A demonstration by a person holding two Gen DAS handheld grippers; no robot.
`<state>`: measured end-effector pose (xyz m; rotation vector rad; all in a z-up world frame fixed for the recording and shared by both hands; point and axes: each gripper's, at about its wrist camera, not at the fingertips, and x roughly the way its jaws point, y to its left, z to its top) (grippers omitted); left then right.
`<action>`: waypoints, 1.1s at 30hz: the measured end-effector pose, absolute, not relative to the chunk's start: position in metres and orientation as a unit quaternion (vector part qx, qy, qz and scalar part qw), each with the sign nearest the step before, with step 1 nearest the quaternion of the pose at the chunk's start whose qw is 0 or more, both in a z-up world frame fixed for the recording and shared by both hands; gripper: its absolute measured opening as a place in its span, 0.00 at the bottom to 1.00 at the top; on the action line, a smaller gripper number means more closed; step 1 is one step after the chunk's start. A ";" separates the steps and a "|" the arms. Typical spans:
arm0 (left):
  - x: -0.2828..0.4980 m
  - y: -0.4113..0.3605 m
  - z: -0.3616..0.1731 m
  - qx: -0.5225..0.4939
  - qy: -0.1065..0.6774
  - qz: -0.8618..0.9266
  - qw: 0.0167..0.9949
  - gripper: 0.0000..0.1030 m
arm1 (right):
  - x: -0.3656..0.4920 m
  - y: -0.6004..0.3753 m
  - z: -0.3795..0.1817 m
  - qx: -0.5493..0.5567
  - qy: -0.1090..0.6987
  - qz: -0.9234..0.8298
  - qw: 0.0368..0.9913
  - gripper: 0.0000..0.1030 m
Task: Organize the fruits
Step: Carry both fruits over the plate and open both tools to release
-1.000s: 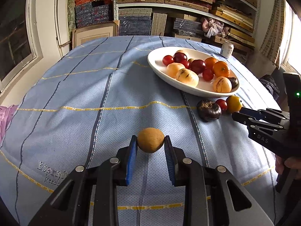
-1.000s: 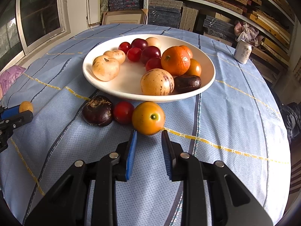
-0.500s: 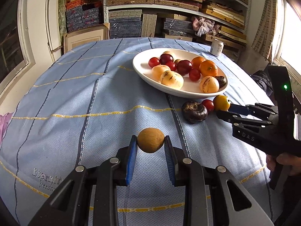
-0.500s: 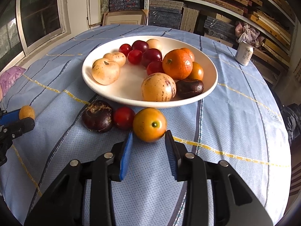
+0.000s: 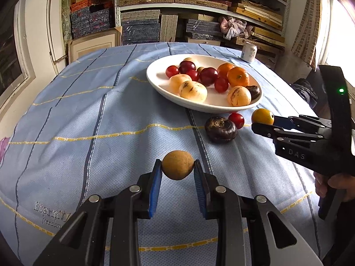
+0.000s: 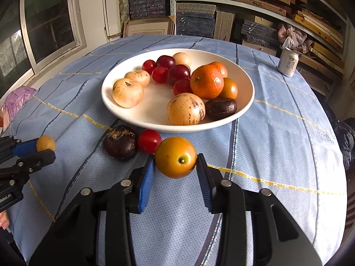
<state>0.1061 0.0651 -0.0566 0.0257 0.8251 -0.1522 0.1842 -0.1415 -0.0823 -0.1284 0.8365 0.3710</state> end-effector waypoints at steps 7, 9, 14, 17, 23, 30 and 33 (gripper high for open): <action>0.115 0.058 -0.029 0.029 0.375 -0.067 0.924 0.28 | 0.183 -0.145 -0.051 -0.059 0.375 0.191 0.905 0.36; 0.122 0.055 -0.021 0.028 0.367 -0.067 0.927 0.28 | 0.188 -0.145 -0.045 -0.063 0.373 0.191 0.906 0.36; 0.155 0.041 -0.005 0.029 0.356 -0.068 0.932 0.28 | 0.207 -0.149 -0.025 -0.064 0.365 0.195 0.908 0.36; 0.181 0.032 -0.002 0.031 0.361 -0.077 0.929 0.28 | 0.223 -0.150 -0.013 -0.067 0.361 0.189 0.911 0.36; 0.231 0.016 -0.007 0.035 0.374 -0.080 0.923 0.28 | 0.252 -0.156 -0.002 -0.044 0.346 0.182 0.919 0.36; 0.257 0.010 -0.015 0.052 0.377 -0.084 0.921 0.28 | 0.270 -0.161 -0.018 -0.029 0.360 0.189 0.913 0.36; 0.260 0.016 -0.021 0.056 0.386 -0.069 0.918 0.28 | 0.275 -0.158 -0.025 -0.033 0.369 0.192 0.909 0.36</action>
